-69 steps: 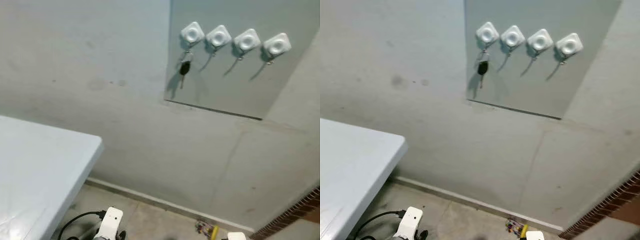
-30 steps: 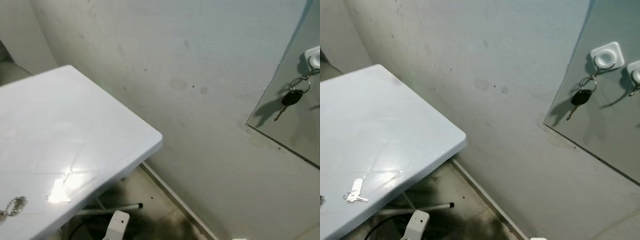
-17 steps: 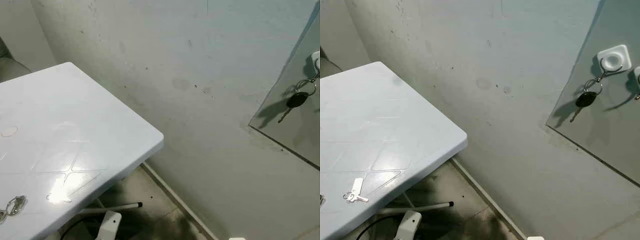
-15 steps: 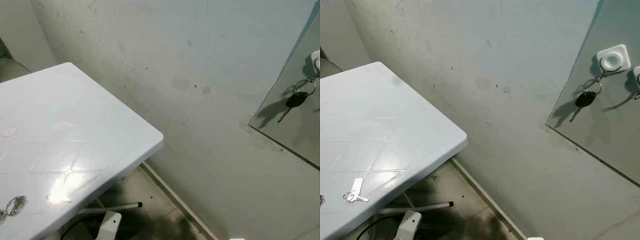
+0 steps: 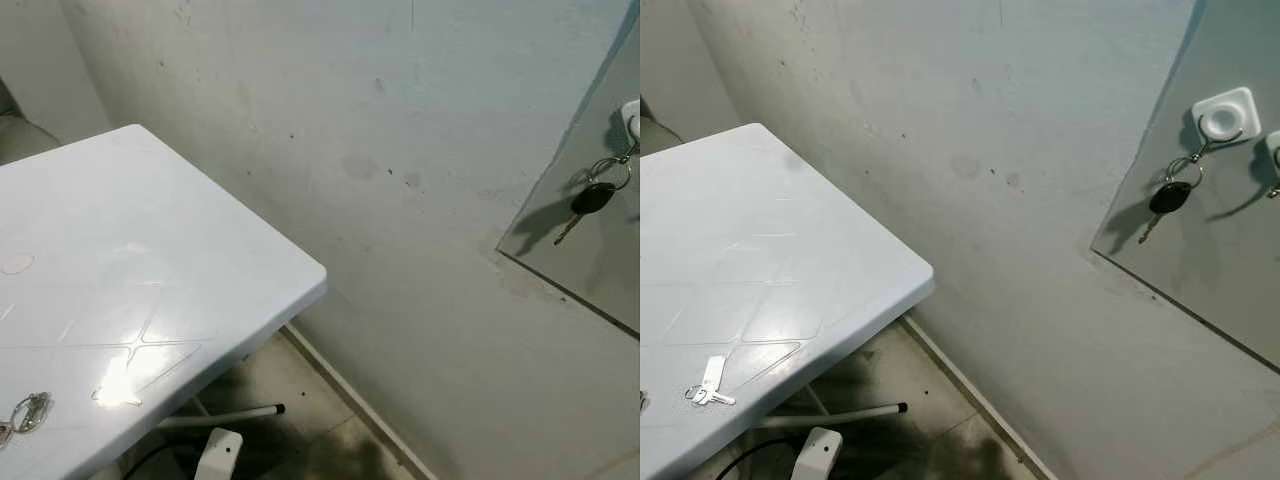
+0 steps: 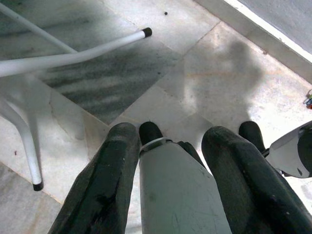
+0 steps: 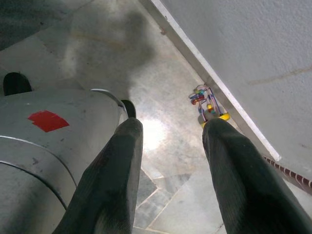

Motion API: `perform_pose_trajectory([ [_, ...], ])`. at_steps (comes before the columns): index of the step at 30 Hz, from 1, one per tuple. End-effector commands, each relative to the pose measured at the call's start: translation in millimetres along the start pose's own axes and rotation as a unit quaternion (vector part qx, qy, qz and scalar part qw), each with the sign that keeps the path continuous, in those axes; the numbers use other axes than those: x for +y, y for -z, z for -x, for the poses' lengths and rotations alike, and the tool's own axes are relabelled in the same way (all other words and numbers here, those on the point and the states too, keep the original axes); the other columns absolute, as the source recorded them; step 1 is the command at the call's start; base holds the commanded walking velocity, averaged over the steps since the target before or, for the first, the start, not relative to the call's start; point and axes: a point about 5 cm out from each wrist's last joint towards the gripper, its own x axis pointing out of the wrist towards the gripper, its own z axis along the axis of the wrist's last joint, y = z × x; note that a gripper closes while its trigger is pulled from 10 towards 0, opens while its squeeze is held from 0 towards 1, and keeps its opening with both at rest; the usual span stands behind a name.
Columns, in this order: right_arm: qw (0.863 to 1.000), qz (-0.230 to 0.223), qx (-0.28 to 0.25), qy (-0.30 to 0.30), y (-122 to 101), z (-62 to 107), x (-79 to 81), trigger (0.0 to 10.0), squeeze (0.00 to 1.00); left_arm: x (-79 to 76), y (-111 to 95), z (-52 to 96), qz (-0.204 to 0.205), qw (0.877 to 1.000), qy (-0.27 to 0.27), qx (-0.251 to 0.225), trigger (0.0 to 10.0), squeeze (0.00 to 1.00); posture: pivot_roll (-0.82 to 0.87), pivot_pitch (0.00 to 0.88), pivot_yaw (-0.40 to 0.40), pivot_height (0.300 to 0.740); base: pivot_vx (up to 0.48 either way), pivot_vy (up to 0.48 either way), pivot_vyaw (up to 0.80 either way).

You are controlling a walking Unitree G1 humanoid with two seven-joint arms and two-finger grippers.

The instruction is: Hang keys on a hook

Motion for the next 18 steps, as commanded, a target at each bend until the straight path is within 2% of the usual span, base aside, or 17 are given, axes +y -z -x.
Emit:
perform_pose_trajectory([
  [1,1.0,-0.003,0.005,0.002,1.4,0.0,1.9,10.0,0.0,2.6,0.4,0.4,-0.002,1.0,-0.003,0.002,10.0,0.0,-0.15,0.022,0.0,0.74,0.0,0.0,0.0],
  [12,1.0,-0.017,0.007,-0.003,3.4,0.4,3.3,10.0,0.0,11.7,-0.5,1.6,-0.003,1.0,-0.011,0.005,10.0,0.0,-0.14,0.021,0.003,0.74,0.0,0.0,0.0],
  [16,1.0,-0.005,0.007,-0.006,3.0,0.3,3.6,10.0,0.0,12.4,-0.1,1.8,-0.003,1.0,-0.011,0.005,10.0,0.0,-0.14,0.021,0.003,0.74,0.0,0.0,0.0],
  [17,1.0,0.018,0.007,-0.003,2.1,0.1,2.7,10.0,0.0,12.6,-0.1,1.8,-0.003,1.0,-0.011,0.005,10.0,0.0,-0.15,0.023,0.005,0.74,0.0,0.0,0.0],
  [18,1.0,0.021,0.007,-0.002,2.2,0.1,2.7,10.0,0.0,11.9,-0.9,1.5,-0.004,1.0,-0.011,0.004,10.0,0.0,-0.15,0.023,0.005,0.74,0.0,0.0,0.8],
])
